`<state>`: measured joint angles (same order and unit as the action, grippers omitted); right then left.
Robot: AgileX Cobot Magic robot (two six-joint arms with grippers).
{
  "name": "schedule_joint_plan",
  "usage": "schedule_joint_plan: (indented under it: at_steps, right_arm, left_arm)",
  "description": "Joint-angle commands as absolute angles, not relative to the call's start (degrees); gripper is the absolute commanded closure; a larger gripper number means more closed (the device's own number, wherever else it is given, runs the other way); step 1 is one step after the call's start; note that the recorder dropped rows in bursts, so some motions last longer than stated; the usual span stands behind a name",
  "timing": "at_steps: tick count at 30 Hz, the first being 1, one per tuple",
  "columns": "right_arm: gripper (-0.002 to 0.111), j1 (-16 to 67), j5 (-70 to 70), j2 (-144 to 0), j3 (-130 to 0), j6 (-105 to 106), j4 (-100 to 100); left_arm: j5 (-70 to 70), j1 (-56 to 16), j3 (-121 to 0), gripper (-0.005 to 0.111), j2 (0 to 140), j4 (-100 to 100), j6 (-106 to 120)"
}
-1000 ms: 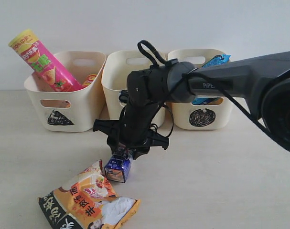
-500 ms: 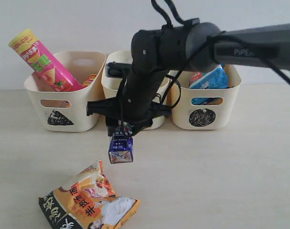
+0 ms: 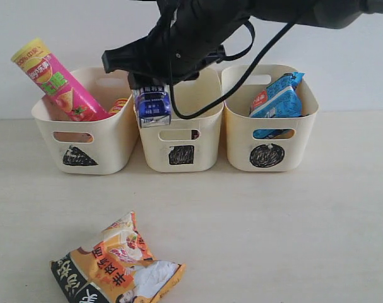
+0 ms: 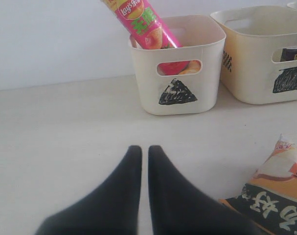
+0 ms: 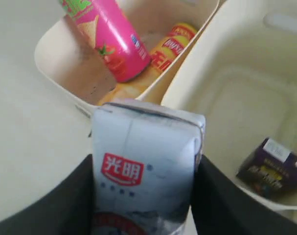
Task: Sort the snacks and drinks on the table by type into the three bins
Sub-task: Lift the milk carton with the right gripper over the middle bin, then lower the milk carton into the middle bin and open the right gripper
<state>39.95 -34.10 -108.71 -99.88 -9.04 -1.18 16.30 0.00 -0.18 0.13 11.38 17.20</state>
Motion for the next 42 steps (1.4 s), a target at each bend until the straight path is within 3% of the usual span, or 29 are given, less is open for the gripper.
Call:
schedule_joint_plan:
  at_steps: [1, 15, 31, 35, 40, 42]
  right_arm:
    - [0.108, 39.9, -26.7, -108.49, -100.13, -8.11, 5.05]
    - [0.108, 39.33, -12.28, -114.67, -100.13, -8.01, 19.63]
    - [0.106, 33.28, -2.83, -120.7, -100.13, -19.07, 20.0]
    - [0.083, 33.08, -2.03, -121.99, -100.13, -19.25, 20.0]
    - [0.035, 33.08, -1.05, -122.45, -100.13, -19.25, 19.9]
    - [0.031, 33.08, -1.04, -122.45, -100.13, -19.25, 19.9]
  left_arm:
    - [16.13, 0.0, 0.0, 0.102, 0.0, 11.28, 17.48]
    - [16.13, 0.0, 0.0, 0.102, 0.0, 11.28, 17.48]
    - [16.13, 0.0, 0.0, 0.102, 0.0, 11.28, 17.48]
    - [16.13, 0.0, 0.0, 0.102, 0.0, 11.28, 17.48]
    - [16.13, 0.0, 0.0, 0.102, 0.0, 11.28, 17.48]
    - [16.13, 0.0, 0.0, 0.102, 0.0, 11.28, 17.48]
